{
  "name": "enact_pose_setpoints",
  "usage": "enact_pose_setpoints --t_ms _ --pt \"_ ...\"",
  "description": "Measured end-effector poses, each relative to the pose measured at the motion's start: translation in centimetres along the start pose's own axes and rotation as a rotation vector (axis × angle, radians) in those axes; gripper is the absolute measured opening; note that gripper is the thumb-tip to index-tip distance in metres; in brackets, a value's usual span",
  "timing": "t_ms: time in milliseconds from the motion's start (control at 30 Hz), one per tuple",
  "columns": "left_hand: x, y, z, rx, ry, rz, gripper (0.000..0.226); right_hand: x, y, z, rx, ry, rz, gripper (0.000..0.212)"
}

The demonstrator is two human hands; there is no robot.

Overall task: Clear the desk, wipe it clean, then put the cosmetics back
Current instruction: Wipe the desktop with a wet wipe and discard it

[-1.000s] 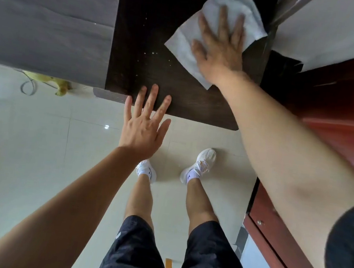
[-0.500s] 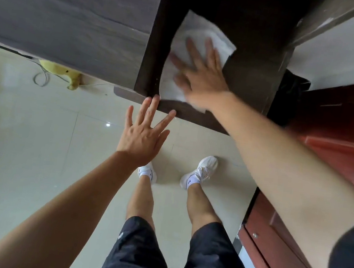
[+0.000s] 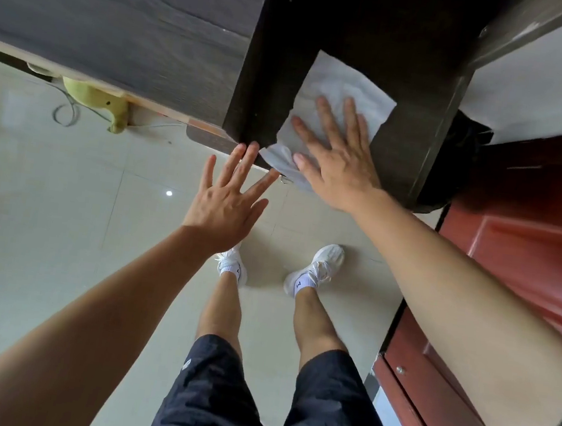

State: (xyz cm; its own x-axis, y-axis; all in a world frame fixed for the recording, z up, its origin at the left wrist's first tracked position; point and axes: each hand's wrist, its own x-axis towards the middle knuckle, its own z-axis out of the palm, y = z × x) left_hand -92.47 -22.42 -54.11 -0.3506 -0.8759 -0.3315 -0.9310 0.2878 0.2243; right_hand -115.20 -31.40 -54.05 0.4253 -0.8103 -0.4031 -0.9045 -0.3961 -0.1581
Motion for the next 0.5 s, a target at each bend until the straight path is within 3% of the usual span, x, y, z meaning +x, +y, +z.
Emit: enact_pose_setpoints --t_ms 133,300,500 --pt "-1.2 -1.1 -0.3 0.021 -0.012 -0.018 0.055 3.1 -0.2 -2.0 0.05 -0.001 0.061 0.062" --pt "-2.0 -1.8 -0.1 0.016 -0.057 -0.173 0.062 9.9 -2.5 -5.3 0.139 0.016 0.181 0.063" --pt "-2.1 -1.6 -0.3 0.022 -0.077 -0.183 0.062 3.6 -4.8 -2.2 0.06 0.038 0.096 0.057"
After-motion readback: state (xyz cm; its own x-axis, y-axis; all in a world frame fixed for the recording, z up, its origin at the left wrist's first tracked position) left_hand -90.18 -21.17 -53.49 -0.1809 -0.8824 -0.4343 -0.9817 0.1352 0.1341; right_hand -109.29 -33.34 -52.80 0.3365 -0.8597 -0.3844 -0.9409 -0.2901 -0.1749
